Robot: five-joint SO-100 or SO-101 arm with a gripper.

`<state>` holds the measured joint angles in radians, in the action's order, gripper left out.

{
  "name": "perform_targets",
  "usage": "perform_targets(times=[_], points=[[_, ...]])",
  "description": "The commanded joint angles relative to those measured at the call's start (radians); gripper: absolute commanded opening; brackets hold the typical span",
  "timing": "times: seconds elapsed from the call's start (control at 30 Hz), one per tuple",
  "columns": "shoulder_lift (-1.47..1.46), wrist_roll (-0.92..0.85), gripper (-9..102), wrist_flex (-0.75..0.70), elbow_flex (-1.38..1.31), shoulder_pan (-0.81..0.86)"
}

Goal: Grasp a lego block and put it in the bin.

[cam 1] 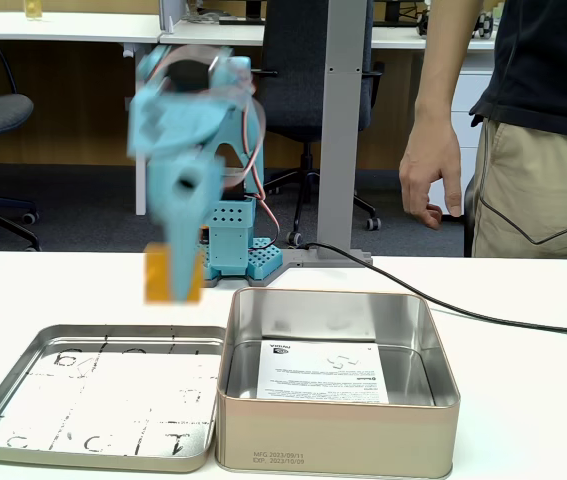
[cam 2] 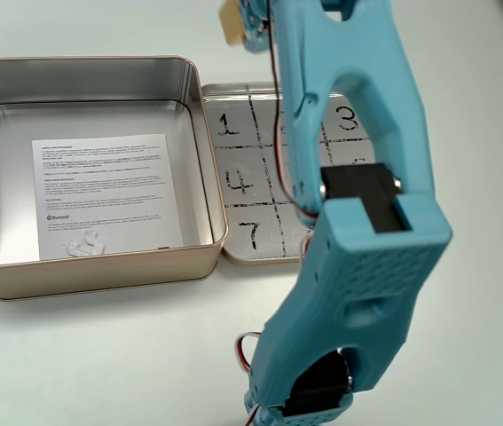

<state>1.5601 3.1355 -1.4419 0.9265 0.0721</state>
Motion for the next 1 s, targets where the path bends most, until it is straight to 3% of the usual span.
perform_targets(times=[0.0, 0.4, 0.97], points=[[0.138, 0.028, 0, -0.038, -0.023, -0.071], [0.075, 0.026, 0, -0.072, 0.08, -0.436], [-0.052, -0.015, 0, 0.276, 0.545, -0.362]])
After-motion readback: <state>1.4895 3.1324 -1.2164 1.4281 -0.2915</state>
